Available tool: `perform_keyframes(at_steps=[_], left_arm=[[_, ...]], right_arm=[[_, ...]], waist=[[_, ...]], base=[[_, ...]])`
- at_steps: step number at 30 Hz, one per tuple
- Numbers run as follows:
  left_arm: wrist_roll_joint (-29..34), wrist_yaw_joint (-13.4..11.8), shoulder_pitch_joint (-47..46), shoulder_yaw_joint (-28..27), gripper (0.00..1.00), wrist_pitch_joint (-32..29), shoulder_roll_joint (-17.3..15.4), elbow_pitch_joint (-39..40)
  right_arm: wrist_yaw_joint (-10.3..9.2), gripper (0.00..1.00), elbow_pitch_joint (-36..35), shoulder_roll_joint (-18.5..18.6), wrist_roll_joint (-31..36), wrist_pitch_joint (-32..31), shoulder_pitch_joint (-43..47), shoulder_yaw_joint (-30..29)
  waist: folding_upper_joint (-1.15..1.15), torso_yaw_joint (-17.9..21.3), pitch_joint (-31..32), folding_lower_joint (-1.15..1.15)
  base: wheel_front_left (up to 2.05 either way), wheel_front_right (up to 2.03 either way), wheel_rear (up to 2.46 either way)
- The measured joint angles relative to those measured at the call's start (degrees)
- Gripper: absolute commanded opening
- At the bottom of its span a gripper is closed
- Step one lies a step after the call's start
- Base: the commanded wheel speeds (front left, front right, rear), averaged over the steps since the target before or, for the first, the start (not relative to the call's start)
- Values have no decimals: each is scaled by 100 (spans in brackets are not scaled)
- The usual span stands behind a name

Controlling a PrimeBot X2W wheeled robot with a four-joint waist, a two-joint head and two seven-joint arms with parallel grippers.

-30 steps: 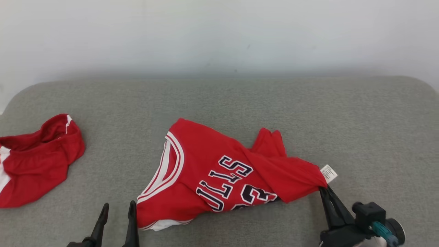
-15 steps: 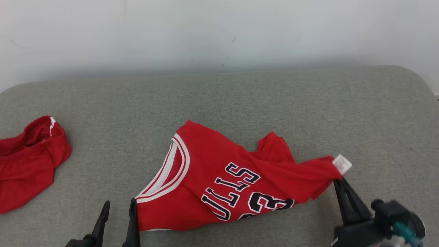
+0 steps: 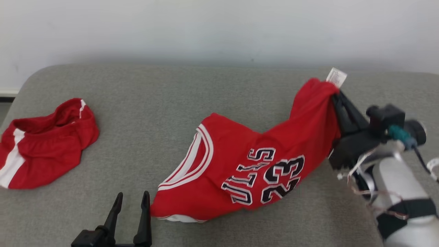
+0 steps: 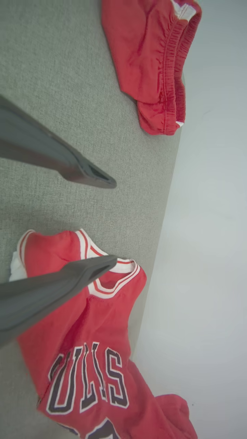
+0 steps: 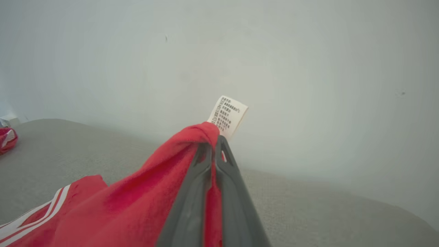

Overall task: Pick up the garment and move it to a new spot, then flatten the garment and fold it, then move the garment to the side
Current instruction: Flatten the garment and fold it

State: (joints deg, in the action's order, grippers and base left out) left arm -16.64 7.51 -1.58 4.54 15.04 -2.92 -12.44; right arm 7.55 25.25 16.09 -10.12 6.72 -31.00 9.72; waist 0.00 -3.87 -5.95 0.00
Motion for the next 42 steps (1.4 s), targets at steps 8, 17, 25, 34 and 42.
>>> perform_keyframes(at_steps=[8,17,25,34,42], left_arm=[[-119,0,-190,234,100,0,3,-34],[-277,0,-488,532,100,0,0,-67],[-331,0,-575,624,100,0,0,-120],[-297,0,-371,407,100,0,3,-168],[-199,0,-64,189,100,0,1,-156]], right_arm=[[0,0,1514,133,48,-10,-1538,202],[0,0,3279,172,433,465,-2789,215],[0,100,4127,70,723,744,-3072,186],[0,100,3577,-101,494,840,-2777,278],[0,100,1689,94,296,843,-1490,455]], waist=[[0,-356,-203,0],[0,-749,-547,1],[1,-929,-676,1],[0,-625,-432,0],[0,-223,-100,-1]], base=[[0,0,0],[0,0,0],[0,0,0],[0,0,0],[0,0,0]])
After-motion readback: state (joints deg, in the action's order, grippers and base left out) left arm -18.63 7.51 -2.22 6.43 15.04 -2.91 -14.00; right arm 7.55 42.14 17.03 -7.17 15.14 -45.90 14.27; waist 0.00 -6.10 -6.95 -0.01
